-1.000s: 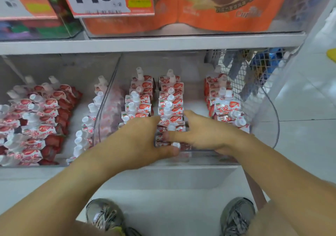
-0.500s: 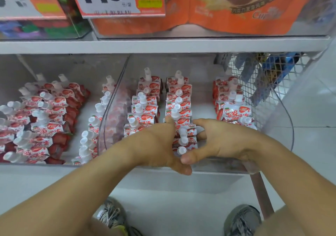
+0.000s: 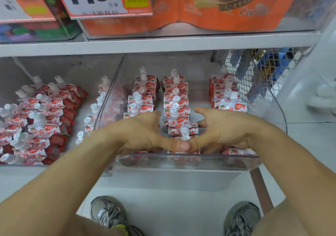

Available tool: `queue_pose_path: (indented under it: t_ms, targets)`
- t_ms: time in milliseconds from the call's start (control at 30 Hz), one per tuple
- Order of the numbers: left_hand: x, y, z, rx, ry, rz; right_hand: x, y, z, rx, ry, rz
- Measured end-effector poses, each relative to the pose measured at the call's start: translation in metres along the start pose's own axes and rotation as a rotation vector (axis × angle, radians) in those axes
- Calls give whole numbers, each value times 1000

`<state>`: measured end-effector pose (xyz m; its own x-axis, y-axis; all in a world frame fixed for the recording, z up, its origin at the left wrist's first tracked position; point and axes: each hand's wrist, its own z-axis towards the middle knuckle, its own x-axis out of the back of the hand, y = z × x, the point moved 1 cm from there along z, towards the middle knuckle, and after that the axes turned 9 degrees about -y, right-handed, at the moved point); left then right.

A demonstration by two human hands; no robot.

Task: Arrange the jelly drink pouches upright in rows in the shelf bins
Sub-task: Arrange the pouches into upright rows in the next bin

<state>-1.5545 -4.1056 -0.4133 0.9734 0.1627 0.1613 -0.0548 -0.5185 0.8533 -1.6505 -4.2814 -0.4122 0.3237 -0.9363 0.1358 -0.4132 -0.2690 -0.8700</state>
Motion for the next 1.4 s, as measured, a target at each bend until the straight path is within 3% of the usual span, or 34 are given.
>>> queue_pose_path:
  t_ms: [267, 367, 500, 767, 867, 1000, 1300, 1400]
  targets:
    - [-5, 8, 14, -10, -78, -134, -7, 2, 10, -45, -82, 58]
    - [-2, 8, 14, 36, 11, -180, -5, 0, 11, -61, -83, 119]
    - [0, 6, 25, 132, 221, -337, 1, -3, 14, -94, 113, 108]
    - [-16, 15, 42, 146, 272, -501, -8, 1, 26, -104, 49, 178]
    - [-11, 10, 40, 198, 236, -482, -6, 2, 22, -148, 118, 205]
    - [-7, 3, 35, 220, 82, -496, -7, 4, 17, -146, 49, 178]
    - [-8, -1, 39, 229, 121, -462, -4, 10, 12, -146, 54, 228]
    - [-5, -4, 43, 266, 155, -349, -5, 6, 10, -139, 54, 268]
